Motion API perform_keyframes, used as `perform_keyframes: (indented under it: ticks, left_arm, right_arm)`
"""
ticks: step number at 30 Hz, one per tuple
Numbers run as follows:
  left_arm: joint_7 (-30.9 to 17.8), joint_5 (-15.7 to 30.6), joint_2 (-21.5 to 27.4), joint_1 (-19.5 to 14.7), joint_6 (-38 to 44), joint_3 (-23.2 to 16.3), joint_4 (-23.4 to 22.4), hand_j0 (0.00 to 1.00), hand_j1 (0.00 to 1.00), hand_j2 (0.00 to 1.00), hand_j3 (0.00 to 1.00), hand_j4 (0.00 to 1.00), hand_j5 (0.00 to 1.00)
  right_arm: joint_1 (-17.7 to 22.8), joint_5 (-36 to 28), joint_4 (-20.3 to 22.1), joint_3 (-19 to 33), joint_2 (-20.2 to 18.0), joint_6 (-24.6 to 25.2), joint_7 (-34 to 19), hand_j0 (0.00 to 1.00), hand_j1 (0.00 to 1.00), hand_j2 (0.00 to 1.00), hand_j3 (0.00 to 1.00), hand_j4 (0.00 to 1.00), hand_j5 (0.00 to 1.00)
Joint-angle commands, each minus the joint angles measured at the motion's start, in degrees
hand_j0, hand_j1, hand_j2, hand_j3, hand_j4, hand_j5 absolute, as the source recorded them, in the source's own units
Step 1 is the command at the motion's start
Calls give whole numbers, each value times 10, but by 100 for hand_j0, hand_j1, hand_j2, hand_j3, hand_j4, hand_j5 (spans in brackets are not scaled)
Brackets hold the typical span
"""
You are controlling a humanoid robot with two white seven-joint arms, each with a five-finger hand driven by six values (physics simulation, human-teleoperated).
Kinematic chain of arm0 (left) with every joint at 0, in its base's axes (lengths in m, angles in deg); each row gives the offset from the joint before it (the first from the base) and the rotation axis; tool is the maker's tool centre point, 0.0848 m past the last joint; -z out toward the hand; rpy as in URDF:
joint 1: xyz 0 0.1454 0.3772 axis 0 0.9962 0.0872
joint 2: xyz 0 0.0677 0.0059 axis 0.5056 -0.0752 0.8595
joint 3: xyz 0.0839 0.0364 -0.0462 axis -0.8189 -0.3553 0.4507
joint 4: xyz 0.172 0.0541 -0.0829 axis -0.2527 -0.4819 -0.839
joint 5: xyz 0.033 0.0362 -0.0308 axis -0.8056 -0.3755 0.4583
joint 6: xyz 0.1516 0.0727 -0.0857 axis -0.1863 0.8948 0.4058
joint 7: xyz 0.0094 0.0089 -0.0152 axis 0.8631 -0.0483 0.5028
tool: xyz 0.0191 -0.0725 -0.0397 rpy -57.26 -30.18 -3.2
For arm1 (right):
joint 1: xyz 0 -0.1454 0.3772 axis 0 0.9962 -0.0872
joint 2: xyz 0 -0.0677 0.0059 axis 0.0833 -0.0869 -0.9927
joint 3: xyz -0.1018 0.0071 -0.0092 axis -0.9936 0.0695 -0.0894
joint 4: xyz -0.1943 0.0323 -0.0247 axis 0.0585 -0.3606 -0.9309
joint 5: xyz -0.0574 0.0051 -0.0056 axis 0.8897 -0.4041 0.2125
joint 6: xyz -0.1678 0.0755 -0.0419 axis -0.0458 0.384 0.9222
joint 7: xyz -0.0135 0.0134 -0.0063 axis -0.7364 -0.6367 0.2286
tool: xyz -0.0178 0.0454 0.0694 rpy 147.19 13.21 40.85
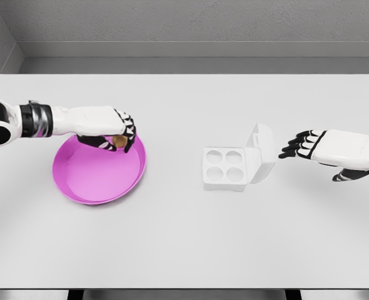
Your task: Pack egg into the box and close the box lid
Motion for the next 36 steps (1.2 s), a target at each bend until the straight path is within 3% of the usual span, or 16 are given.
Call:
perform_keyframes:
  ticks: [1, 4, 12, 15, 17, 18, 36]
  left_arm:
    - [0, 5, -20, 0, 2, 1, 18, 36, 36, 36, 36, 36, 36]
    - [0, 3, -49, -3, 2, -1, 27, 36, 36, 36, 36, 36, 36]
    - [0, -3, -172, -37, 2, -52, 21, 36, 36, 36, 36, 36, 36]
    - [0, -4, -224, -43, 2, -68, -20, 36, 36, 36, 36, 36, 36]
    - [0, -31, -250, -44, 2, -68, -51, 36, 36, 36, 36, 36, 36]
    - [0, -33, -260, -44, 2, -68, -88, 36, 36, 36, 36, 36, 36]
    - [0, -35, -258, -36, 2, -76, -85, 47, 47, 47, 47, 47, 47]
  right_arm:
    - [0, -3, 0, -1, -1, 2, 0, 100, 100, 100, 100, 100, 100]
    - [0, -3, 0, -1, -1, 2, 0, 100, 100, 100, 100, 100, 100]
    - [0, -3, 0, -5, 0, 2, 0, 100, 100, 100, 100, 100, 100]
    - [-1, -3, 0, -9, 1, 2, 0, 100, 100, 100, 100, 100, 100]
    - [-1, -3, 0, -9, 1, 2, 0, 100, 100, 100, 100, 100, 100]
    - [-1, -3, 0, -9, 1, 2, 0, 100, 100, 100, 100, 100, 100]
    - [0, -3, 4, -9, -2, 2, 0, 100, 100, 100, 100, 100, 100]
